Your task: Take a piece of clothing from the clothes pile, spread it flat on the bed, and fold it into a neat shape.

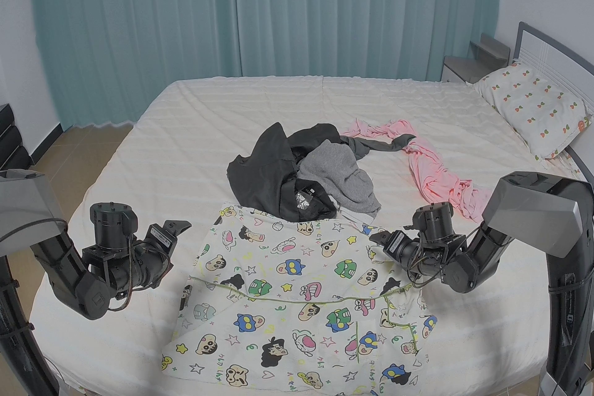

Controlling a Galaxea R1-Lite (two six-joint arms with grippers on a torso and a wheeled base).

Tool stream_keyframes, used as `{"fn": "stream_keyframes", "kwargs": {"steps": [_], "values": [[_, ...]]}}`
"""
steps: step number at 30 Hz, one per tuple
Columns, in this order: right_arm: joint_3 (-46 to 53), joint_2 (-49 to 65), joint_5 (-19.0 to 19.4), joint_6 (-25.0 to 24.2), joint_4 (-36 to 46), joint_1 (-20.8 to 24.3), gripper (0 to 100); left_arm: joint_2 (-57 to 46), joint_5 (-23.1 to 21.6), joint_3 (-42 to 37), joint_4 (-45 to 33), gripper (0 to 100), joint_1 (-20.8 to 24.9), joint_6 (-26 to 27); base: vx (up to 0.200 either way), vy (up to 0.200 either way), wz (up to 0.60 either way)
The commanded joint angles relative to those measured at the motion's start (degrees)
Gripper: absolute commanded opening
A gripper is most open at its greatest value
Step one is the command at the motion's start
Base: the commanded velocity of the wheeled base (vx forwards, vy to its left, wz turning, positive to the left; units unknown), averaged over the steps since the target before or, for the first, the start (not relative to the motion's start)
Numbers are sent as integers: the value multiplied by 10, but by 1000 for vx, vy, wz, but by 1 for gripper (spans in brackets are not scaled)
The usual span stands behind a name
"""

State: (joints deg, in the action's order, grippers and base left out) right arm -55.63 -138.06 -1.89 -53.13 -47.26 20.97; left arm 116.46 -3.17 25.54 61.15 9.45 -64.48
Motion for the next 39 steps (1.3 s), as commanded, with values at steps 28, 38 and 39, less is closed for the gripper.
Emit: {"fn": "stream_keyframes", "kwargs": {"steps": [28,38,39], "values": [[-344,-84,-56,45,41,-66,100,2,11,-30,27,100,1,-19,0,0,0],[-121,-26,36,21,25,-40,100,3,8,-54,63,100,10,-19,0,0,0],[-122,-42,36,14,30,-33,100,4,8,-54,63,100,10,-19,0,0,0]]}}
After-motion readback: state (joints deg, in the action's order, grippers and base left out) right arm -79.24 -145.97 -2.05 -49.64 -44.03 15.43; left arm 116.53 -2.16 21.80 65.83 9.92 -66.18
